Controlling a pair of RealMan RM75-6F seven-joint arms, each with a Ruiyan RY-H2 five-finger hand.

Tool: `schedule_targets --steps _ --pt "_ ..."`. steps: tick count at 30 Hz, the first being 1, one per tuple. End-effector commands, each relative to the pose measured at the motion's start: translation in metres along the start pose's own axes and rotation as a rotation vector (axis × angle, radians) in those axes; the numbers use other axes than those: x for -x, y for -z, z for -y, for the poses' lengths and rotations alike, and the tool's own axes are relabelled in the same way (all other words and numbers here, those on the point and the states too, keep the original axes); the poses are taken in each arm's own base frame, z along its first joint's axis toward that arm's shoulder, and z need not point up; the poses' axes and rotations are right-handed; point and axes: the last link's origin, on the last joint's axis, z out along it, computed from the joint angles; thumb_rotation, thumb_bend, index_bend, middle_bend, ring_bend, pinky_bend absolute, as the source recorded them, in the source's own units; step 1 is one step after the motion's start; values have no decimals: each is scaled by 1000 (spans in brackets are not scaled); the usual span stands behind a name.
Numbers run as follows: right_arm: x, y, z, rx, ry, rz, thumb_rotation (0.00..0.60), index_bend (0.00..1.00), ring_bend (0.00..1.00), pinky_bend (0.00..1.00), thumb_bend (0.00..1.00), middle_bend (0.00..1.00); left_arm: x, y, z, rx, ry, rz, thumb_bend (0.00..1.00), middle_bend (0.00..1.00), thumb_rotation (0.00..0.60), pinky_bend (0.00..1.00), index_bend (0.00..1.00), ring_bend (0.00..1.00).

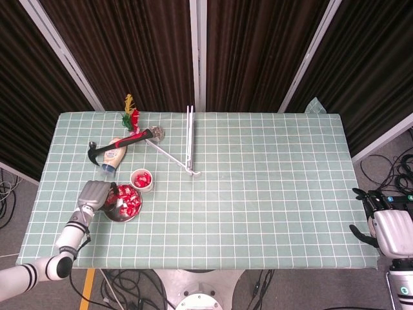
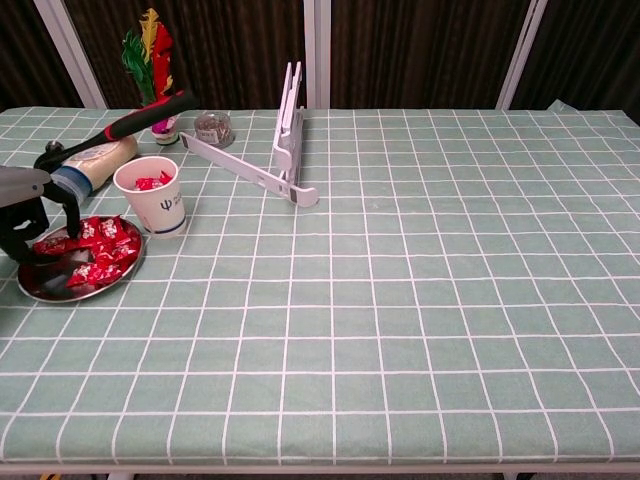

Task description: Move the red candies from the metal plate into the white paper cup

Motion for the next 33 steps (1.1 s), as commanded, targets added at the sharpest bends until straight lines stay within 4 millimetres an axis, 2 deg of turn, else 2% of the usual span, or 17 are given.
schedule_targets --steps 1,5,9,14,20,25,28,33 --pt "0 1 0 2 1 -1 600 170 195 476 111 320 2 -3 0 -4 -4 7 280 957 600 1000 526 973" --pt "-1 2 -1 6 3 -3 600 170 196 476 111 320 4 -5 1 -13 -15 -2 302 963 600 1000 586 978" --pt "-1 1 -1 7 3 -1 600 169 195 476 111 320 4 -3 3 -13 -18 -16 372 970 600 1000 648 983" --pt "-1 1 0 3 2 -3 600 169 195 476 112 320 -1 7 3 5 -9 -47 397 974 600 1000 668 986" --pt "-1 0 -1 2 1 -4 600 170 195 476 111 320 -32 29 -5 67 42 -152 396 974 600 1000 668 987" --pt "-1 1 -1 3 -2 -4 600 169 195 476 111 320 -67 38 -20 146 103 -263 396 974 600 1000 668 987" --pt "0 0 -2 4 -4 -1 600 169 196 476 111 320 -83 31 -32 192 111 -292 396 975 600 1000 667 987" --pt "1 1 -3 7 -6 0 600 169 196 476 111 320 -97 6 -58 251 107 -271 395 975 600 1000 665 988"
